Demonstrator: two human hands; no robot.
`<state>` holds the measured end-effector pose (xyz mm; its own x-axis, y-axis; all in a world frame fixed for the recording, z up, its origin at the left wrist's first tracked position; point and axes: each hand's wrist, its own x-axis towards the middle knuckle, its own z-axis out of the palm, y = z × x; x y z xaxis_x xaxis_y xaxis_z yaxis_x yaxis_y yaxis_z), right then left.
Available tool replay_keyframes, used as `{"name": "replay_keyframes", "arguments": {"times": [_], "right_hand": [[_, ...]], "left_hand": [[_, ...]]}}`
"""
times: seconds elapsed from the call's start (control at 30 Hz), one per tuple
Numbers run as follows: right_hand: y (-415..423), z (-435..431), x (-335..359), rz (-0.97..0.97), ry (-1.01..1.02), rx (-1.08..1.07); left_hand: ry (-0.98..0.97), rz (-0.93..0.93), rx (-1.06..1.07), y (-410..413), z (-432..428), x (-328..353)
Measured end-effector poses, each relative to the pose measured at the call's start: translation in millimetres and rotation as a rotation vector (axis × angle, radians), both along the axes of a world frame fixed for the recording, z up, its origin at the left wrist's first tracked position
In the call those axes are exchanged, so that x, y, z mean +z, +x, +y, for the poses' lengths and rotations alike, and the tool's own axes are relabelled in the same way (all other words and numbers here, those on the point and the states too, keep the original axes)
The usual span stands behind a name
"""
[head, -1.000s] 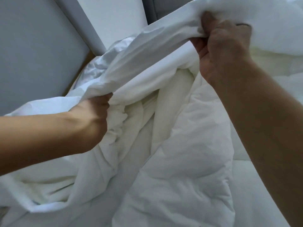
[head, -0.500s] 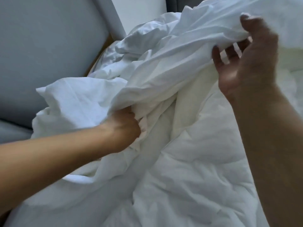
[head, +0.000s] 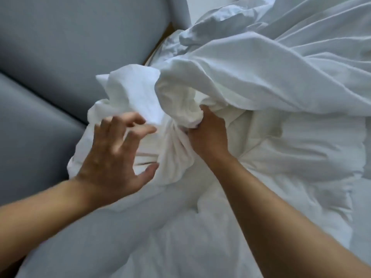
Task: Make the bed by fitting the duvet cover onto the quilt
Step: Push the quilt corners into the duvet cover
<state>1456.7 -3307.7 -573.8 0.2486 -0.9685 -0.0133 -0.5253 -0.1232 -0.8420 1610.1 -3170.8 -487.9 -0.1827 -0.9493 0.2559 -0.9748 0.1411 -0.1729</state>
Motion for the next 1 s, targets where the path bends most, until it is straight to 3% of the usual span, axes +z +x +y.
{"name": "replay_keyframes", "arguments": {"times": [0.1,0.17,0.23,0.3,0.37,0.43,0.47,0.53,0.6,0.67,0.8,0.87,1.0], "right_hand": [[-5,0,9,0.118,0.141,-0.029],[-3,13,24,-0.013,0.378,0.017],[-5,31,45,-0.176,0.625,0.107],[-18,40,66,-0.278,0.735,0.194],[-25,39,86,-0.474,0.862,0.250],[-29,39,107,-0.780,0.984,0.366],[-29,38,115,-0.861,0.985,0.432],[-24,35,123,-0.876,0.911,0.523],[-19,34,129,-0.838,0.817,0.592],[-15,33,132,-0.682,0.702,0.647],[-7,47,127,-0.259,0.437,0.724],[-2,53,127,-0.302,0.397,0.658],[12,55,131,-0.591,0.446,0.258]], "left_hand": [[0.419,0.119,0.626,7,62,-52],[0.530,0.121,0.721,12,69,-77],[0.400,0.208,0.656,36,46,-73],[0.152,0.339,0.635,72,10,-40],[-0.251,0.334,0.766,113,-27,15],[-0.520,0.354,0.987,126,-46,56],[-0.595,0.396,0.943,115,-47,61],[-0.582,0.575,0.543,62,-31,46],[-0.305,0.670,0.267,-5,12,-1],[-0.065,0.726,0.283,-49,40,-41],[-0.310,1.039,0.575,-58,4,-67],[-0.342,1.122,0.660,-43,-2,-66],[-0.370,0.764,0.595,6,60,-54]]}}
